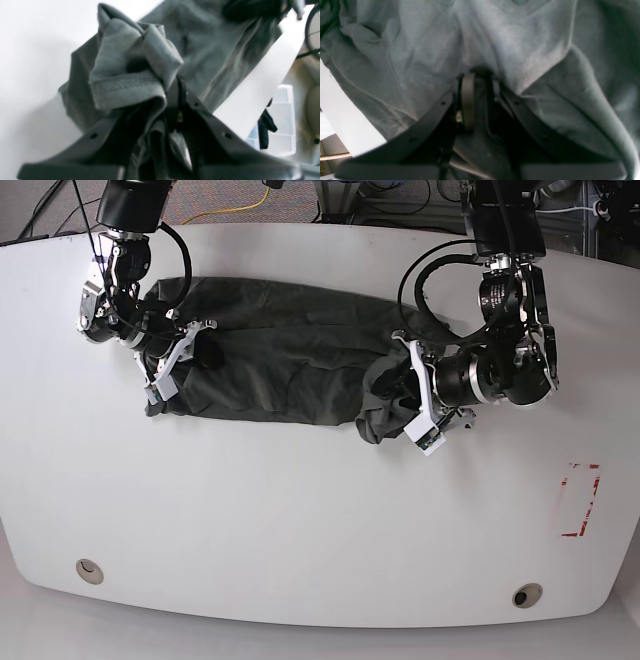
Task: Layout the t-shirt on the table in an organized manner, then fold the t-shirt properly
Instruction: 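Carry the held strip end with the left gripper toward the right gripper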
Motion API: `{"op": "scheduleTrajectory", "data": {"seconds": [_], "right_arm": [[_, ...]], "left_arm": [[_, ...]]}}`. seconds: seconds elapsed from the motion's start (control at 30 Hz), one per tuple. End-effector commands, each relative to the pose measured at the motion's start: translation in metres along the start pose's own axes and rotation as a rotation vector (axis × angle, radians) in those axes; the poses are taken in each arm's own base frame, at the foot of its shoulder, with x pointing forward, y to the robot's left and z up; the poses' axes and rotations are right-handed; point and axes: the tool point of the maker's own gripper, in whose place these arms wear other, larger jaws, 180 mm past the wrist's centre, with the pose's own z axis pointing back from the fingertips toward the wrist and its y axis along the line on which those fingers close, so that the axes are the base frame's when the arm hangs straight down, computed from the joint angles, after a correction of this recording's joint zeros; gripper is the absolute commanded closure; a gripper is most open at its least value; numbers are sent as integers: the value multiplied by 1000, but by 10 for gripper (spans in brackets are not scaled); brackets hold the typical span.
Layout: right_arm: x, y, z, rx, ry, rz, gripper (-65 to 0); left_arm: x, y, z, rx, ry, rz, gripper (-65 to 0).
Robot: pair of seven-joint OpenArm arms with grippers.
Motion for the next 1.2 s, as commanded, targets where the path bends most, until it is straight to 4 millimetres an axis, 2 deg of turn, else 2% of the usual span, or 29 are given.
{"op": "scheduleTrajectory", "data": {"seconds": [0.0, 0.1, 0.27, 0.63, 0.7, 0.83, 0.93, 1.17], "right_arm": [[-11, -8, 3, -39, 67, 15, -89], [-11, -8, 3, -39, 67, 15, -89], [-10, -9, 3, -41, 66, 17, -89], [-10, -7, 2, -37, 66, 16, -89], [-10, -7, 2, -37, 66, 16, -89], [-9, -7, 1, -35, 63, 18, -89], [-9, -7, 1, -35, 63, 18, -89], [-9, -7, 1, -35, 65, 18, -89]], "left_arm": [[13, -3, -5, -13, -37, -3, -46], [6, -8, -16, -36, -6, 11, -47], [1, -11, -22, -55, 14, 17, -47], [10, -21, -28, -80, -13, 26, -53], [13, -25, -31, -91, -24, 30, -78], [22, -35, -36, -116, -51, 39, -190], [27, -41, -40, -132, -69, 45, -251], [38, -54, -43, -163, -83, 12, -279]]}}
